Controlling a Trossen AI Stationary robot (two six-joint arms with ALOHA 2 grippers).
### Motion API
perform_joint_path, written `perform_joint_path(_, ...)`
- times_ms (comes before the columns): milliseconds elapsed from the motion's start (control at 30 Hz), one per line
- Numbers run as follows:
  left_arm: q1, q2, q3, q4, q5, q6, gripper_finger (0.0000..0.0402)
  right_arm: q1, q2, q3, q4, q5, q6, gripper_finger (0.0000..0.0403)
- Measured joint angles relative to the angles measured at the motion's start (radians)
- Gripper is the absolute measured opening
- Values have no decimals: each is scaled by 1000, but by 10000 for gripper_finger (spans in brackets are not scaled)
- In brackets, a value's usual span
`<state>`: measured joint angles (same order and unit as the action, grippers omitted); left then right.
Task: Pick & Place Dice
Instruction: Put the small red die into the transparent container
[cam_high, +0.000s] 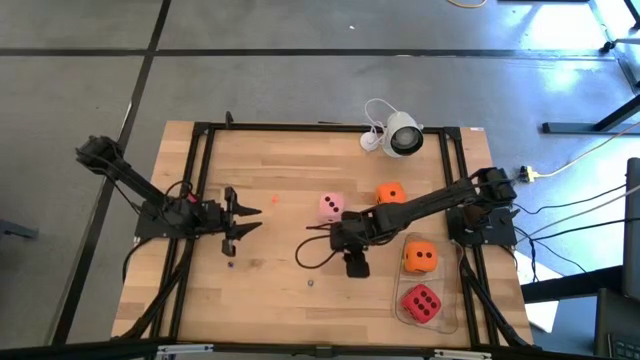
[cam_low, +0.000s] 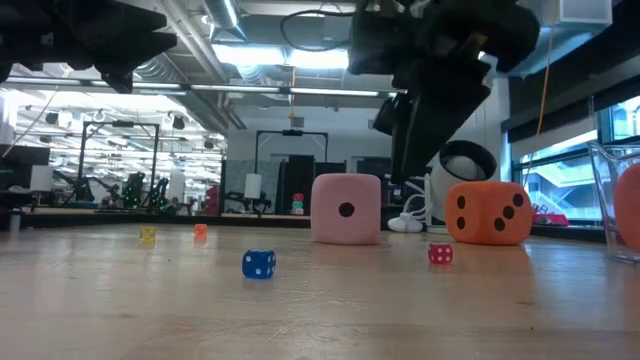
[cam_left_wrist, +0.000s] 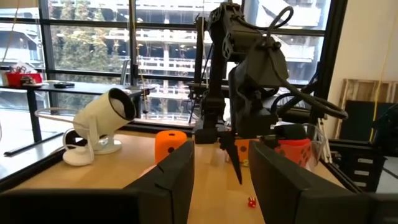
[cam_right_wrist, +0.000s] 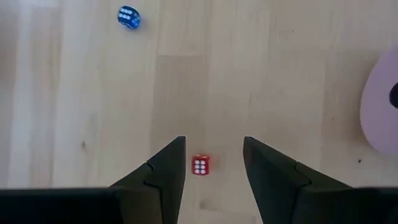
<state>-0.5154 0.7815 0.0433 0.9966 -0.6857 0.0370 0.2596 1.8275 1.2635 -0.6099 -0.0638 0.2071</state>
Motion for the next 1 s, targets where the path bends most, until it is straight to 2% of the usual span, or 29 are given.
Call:
perform_joint_path(600, 0, 0, 0, -11, -7, 30, 143, 0, 0, -123, 72, -4, 42, 162)
perform_joint_path(1000, 0, 0, 0, -11, -2, 30, 143, 27, 0, -135, 178, -7, 71, 162)
